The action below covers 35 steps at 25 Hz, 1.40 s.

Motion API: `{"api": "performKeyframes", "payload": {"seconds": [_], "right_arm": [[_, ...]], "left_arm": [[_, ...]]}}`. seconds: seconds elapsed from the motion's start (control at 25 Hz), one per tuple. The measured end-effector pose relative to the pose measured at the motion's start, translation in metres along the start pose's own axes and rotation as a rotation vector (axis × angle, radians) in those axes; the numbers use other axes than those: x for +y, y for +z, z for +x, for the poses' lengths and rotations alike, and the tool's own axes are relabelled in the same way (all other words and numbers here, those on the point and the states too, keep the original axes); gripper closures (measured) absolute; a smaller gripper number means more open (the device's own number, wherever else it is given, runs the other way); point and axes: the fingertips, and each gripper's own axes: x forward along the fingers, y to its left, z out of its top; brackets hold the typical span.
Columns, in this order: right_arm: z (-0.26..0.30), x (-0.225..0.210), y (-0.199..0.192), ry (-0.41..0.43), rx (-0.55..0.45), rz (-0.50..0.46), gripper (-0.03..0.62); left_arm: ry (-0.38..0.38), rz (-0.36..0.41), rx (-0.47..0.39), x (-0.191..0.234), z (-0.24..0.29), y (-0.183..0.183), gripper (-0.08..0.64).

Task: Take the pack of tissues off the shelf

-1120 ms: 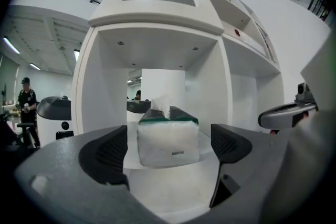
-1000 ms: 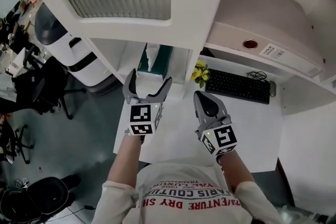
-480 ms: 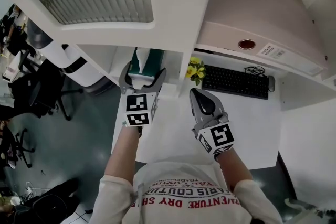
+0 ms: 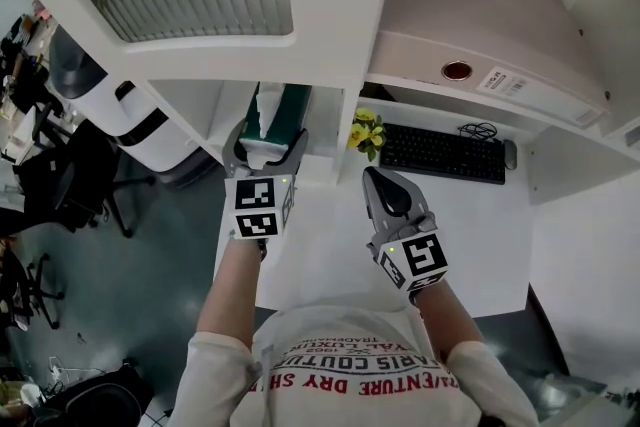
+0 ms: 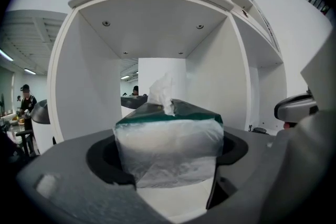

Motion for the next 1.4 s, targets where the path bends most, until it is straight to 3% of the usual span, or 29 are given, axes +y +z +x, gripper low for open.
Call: {"api": "performKeyframes", "payload": {"seconds": [0.2, 0.44, 0.88, 1.12, 1.4], "right_arm": [[-0.015, 0.014, 0.001, -0.010, 0.009, -0.028, 0.591], [-0.034, 0.024, 0.009, -0.041, 0.007, -0.019, 0.591], [-0.075, 0.059, 0.024, -0.129, -0.021, -0.033, 0.591], [-0.096, 0.087, 0.027, -0.132, -0.034, -0.055, 0.591], [-0.110, 0.114, 0.024, -0.125, -0.011, -0.097, 0.591]], "left_arm": [[-0.001, 0.003, -0.042, 0.006, -0.025, 0.014, 0.126], [-0.057, 0.034, -0.063, 0.000, -0.072, 0.023, 0.126], [-0.189, 0.038, -0.091, -0.013, -0.173, 0.018, 0.126], [-0.271, 0.053, -0.126, -0.018, -0.219, 0.010, 0.127], [-0.317, 0.008, -0.137, -0.020, -0.249, -0.002, 0.127]]}}
